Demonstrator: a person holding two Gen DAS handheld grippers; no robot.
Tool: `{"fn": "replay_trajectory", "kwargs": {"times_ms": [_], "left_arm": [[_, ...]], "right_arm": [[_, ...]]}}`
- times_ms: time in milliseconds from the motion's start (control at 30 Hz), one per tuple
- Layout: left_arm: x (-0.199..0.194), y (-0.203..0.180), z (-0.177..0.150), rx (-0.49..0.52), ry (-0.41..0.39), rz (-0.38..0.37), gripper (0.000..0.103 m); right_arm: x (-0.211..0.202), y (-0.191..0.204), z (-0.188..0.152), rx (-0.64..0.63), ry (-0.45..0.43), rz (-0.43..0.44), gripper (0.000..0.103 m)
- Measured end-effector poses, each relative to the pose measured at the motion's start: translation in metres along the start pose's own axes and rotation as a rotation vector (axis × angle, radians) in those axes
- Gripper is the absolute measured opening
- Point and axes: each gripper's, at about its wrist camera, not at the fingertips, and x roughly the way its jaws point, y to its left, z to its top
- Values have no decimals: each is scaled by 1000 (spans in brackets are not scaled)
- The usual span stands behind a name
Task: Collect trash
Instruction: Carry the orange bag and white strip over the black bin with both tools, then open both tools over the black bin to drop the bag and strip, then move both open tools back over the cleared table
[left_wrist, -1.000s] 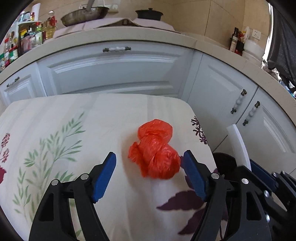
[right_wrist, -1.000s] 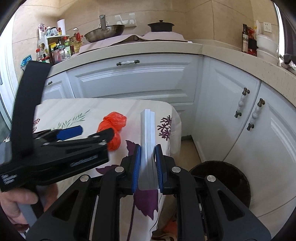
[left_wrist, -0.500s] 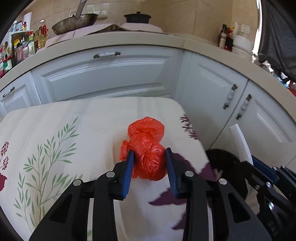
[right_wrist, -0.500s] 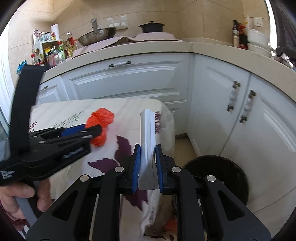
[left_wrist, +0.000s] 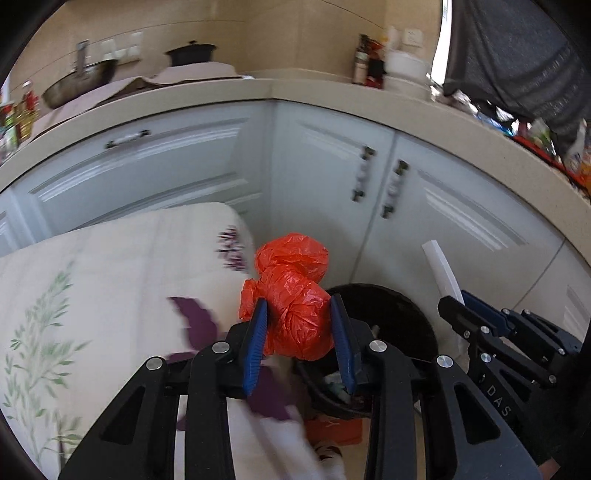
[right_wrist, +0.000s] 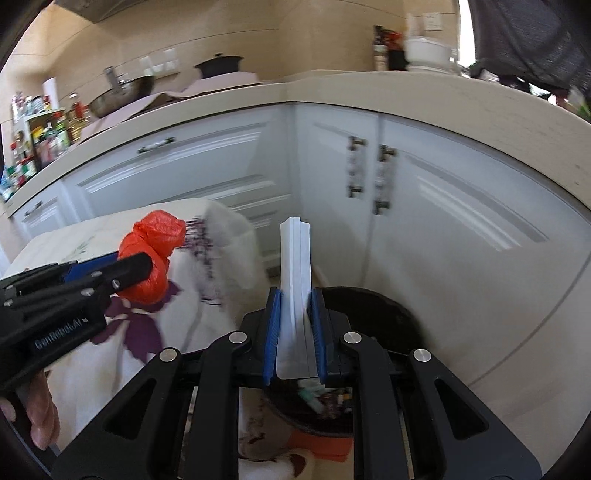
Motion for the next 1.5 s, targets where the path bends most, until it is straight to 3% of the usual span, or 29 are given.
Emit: {"fn": "replay_trajectory", "kwargs": {"times_ms": [167,233,367,700,967,1033,1167,1233,1333,1500], "left_arm": [[25,-29,3,50,27,-10,40],[33,-34,4,50,40,-6,45],[37,-34,6,46,45,3,54],[8,-3,3,-8,14,34,68],[-40,55,-18,-69,-22,123,74],[-55,76,-27,-93,-33,156,76],[-78,117,-45,-136,-31,231,78],[-86,137,-52,-155,-27,273,79],[-98,173,-68,-199,-12,343,80],[-104,221,-87,-244,25,428,83]], "right_arm": [[8,-25,0,23,-9,-45,18],[12,-34,0,37,-12,-64,33],[16,-43,1,54,-14,-76,34],[-7,-14,8,46,-52,-5,46],[-37,56,14,-8,-93,124,62],[-42,77,13,-17,-89,162,72],[-49,111,8,-33,-82,223,81],[-50,131,6,-38,-77,246,91],[-45,159,5,-30,-46,294,93],[-25,200,4,-33,23,297,98]]}}
